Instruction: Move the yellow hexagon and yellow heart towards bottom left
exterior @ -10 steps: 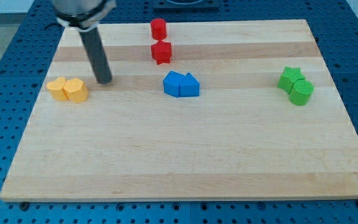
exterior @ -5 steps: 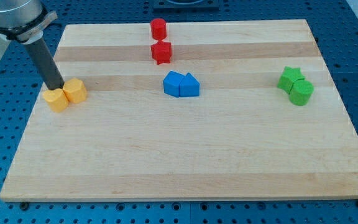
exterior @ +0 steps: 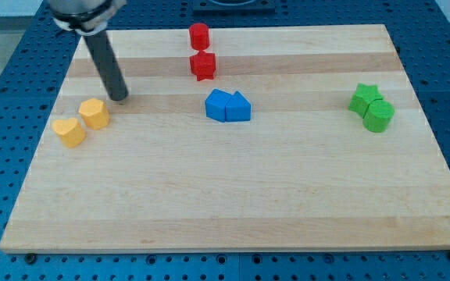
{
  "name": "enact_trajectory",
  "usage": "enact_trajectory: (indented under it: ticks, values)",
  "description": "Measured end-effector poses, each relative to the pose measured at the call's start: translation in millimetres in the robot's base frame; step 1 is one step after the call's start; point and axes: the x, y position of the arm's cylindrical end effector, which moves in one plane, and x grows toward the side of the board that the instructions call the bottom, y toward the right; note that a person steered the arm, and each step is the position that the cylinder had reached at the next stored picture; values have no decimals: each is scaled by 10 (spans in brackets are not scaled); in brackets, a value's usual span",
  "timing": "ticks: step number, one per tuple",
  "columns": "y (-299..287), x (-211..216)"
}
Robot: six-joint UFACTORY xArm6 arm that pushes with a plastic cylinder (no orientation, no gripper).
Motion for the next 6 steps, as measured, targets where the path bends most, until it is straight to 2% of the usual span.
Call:
enact_trajectory:
  ticks: [3,5,6]
  values:
    - [-521,580]
    - [-599,297]
    - [-720,429]
